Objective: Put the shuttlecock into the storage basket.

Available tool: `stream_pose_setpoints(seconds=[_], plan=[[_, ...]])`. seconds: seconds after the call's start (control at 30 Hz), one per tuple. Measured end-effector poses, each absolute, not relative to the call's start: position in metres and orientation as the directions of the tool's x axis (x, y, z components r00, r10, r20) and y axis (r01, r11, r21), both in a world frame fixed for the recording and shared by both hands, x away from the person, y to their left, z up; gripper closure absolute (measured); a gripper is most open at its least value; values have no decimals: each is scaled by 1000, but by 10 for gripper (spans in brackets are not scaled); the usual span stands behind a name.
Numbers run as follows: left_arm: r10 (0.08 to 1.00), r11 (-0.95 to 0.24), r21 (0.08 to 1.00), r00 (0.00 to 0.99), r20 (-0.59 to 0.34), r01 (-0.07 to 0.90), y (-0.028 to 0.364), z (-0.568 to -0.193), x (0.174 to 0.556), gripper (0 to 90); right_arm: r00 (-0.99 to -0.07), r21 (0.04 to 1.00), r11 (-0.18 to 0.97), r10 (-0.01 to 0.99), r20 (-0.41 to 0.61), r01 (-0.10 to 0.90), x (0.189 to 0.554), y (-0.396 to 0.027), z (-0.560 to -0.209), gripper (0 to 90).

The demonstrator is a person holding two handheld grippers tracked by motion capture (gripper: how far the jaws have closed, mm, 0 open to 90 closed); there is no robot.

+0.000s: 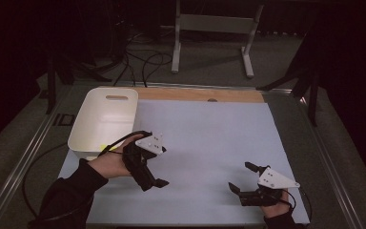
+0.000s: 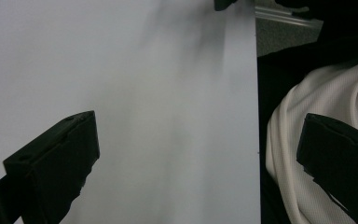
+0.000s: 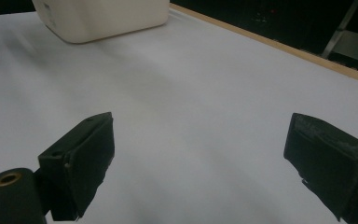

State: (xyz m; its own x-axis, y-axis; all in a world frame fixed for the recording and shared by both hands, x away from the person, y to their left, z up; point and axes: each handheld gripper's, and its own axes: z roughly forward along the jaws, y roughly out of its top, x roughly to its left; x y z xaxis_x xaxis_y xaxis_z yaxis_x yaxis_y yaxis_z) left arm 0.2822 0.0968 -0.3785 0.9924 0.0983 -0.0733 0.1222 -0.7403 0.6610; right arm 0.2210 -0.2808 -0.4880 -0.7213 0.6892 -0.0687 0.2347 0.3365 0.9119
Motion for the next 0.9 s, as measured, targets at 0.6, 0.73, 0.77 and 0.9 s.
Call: stream_pose_setpoints(seconds=[0.6,0.73,0.77,0.9], plan=[[78,-724,674,988,-132,147,81,-430,272,0,-724,912,336,686,-67,235,221,-281,-488,84],[80,-718,675,984,-160,168,86,-445,273,0,-725,912,337,686,-67,235,221,-281,-488,84],[82,-718,674,982,-168,175,88,-448,273,0,-725,912,338,686,-67,235,221,-281,-488,84],[93,-720,669,981,-171,185,95,-460,272,0,-724,912,336,687,-65,236,221,-281,-488,84]])
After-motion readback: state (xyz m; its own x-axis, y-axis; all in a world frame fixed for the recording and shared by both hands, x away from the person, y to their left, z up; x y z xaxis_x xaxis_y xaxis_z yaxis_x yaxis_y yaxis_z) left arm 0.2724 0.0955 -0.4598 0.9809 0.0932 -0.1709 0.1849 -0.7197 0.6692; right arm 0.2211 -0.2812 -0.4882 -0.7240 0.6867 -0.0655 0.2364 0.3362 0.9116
